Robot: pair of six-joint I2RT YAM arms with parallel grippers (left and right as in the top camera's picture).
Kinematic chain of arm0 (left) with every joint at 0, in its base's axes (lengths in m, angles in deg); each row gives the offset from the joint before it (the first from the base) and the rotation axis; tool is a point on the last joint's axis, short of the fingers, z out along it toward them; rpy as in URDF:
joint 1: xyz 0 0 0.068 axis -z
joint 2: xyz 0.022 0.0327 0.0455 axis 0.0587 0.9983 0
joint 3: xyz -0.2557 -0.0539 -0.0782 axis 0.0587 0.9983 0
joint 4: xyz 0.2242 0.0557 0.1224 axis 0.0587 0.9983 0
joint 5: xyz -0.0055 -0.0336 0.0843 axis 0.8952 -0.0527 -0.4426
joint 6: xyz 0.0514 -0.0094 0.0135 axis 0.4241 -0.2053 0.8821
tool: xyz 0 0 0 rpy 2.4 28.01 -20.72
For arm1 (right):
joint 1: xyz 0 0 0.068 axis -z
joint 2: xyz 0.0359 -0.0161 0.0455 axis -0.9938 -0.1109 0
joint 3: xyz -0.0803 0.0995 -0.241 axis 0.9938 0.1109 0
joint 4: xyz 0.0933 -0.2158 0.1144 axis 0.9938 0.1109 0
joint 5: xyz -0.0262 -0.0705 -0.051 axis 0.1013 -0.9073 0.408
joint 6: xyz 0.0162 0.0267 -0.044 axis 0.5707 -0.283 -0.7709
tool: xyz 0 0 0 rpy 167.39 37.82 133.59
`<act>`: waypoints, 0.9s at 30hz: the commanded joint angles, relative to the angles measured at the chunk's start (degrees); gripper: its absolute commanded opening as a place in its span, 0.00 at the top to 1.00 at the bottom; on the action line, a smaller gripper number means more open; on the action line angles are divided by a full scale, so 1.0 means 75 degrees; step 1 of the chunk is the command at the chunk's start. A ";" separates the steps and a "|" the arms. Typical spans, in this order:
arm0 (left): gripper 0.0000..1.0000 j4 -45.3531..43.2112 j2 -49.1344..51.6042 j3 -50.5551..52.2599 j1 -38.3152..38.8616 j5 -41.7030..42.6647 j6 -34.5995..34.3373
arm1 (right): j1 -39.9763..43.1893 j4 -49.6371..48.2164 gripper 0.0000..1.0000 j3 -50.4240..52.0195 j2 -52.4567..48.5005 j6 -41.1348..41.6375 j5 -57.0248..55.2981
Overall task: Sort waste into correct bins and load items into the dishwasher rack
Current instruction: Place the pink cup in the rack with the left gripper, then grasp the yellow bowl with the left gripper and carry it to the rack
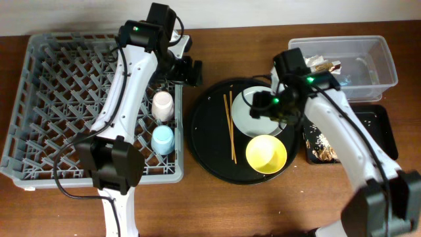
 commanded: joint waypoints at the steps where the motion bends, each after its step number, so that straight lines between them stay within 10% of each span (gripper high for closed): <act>1: 0.02 -0.0067 0.0020 -0.0114 0.0090 0.0274 0.0067 | -0.0044 0.0501 0.29 0.0006 0.0379 -0.0050 -0.0562; 17: 0.01 -0.0624 0.0023 -0.0111 0.0839 0.0274 0.0058 | -0.0006 0.0385 0.41 0.1810 0.0315 0.0032 -0.1903; 27: 0.07 -0.0565 0.0079 0.1655 0.3325 -0.0338 -0.0306 | 0.2046 0.0676 0.21 -0.1451 0.0600 0.0146 -0.1306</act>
